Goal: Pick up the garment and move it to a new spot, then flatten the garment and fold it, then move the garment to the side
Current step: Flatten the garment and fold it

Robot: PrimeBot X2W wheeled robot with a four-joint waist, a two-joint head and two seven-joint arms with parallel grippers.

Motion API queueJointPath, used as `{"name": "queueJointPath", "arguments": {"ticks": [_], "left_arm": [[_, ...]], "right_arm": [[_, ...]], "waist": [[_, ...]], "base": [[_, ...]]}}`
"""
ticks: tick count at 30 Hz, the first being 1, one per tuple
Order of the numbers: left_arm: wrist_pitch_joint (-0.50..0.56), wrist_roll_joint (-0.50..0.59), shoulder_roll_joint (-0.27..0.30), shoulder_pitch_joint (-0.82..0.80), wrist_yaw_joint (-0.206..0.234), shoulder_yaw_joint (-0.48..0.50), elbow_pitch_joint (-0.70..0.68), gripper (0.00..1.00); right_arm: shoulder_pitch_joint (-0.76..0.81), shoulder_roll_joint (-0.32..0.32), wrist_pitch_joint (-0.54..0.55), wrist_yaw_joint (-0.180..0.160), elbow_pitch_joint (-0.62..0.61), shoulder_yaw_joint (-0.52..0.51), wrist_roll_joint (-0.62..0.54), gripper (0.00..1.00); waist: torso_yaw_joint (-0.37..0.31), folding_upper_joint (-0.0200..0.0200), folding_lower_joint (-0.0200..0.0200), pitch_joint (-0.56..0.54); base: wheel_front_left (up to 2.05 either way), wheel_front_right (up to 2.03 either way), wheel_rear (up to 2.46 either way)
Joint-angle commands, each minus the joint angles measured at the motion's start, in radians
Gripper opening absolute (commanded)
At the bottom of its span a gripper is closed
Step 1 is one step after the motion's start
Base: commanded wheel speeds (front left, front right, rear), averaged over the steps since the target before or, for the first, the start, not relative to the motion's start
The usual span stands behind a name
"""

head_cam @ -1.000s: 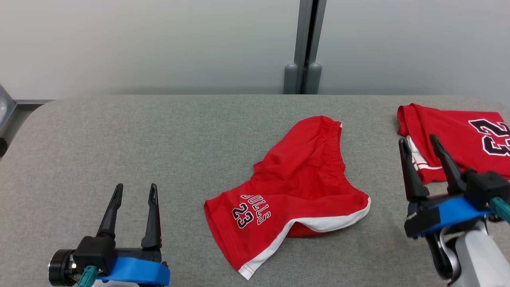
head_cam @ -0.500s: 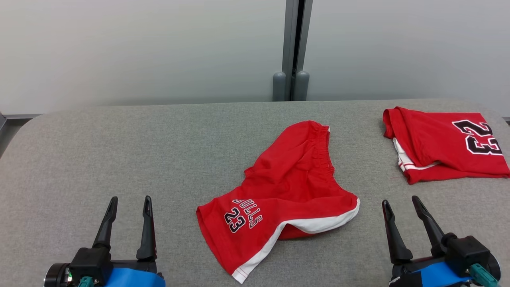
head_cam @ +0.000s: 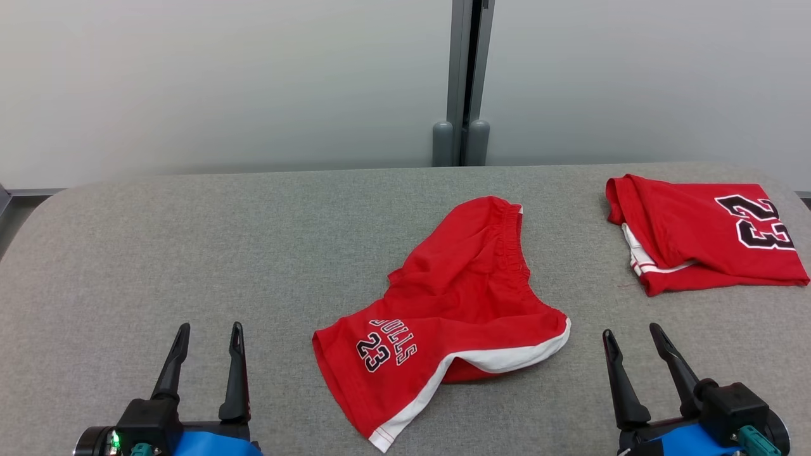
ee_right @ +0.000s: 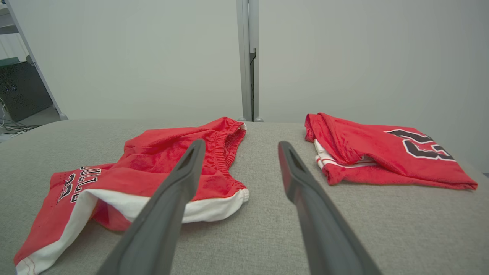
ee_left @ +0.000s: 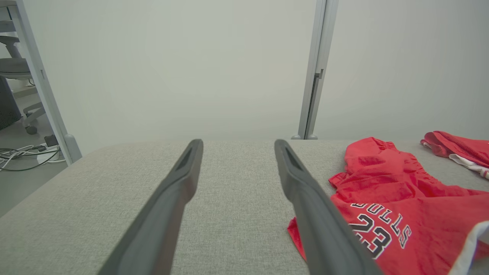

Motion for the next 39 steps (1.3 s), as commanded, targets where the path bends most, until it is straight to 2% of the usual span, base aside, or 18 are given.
{"name": "queueJointPath", "arguments": {"ticks": [1, 12, 21, 30, 39], "left_arm": [[-0.005, 0.007, 0.0, 0.003, -0.004, -0.001, 0.003, 1.0], [-0.005, -0.016, 0.0, 0.026, -0.01, -0.113, 0.059, 1.0], [-0.005, -0.067, 0.003, 0.029, -0.009, -0.286, 0.177, 1.0], [-0.005, -0.132, 0.018, -0.036, -0.009, -0.457, 0.314, 1.0], [-0.005, -0.17, 0.017, -0.113, -0.009, -0.523, 0.432, 1.0]], "right_arm": [[0.0, 0.004, -0.003, 0.0, 0.004, -0.002, -0.005, 1.0], [-0.031, -0.005, -0.003, 0.0, 0.063, -0.021, -0.002, 1.0], [-0.144, -0.031, -0.003, 0.0, 0.213, -0.022, -0.004, 1.0], [-0.292, -0.027, -0.003, 0.0, 0.381, 0.017, -0.002, 1.0], [-0.397, -0.021, -0.003, 0.0, 0.485, 0.035, 0.002, 1.0]], "waist": [[0.002, 0.0001, 0.0, -0.001], [0.003, 0.0001, 0.0, -0.003], [0.001, 0.0001, 0.0, 0.01], [-0.003, 0.0001, 0.0, 0.055], [-0.001, 0.0001, 0.0, 0.102]], "base": [[0.0, 0.0, 0.0], [0.0, 0.0, 0.0], [0.0, 0.0, 0.0], [0.0, 0.0, 0.0], [0.0, 0.0, 0.0]]}}
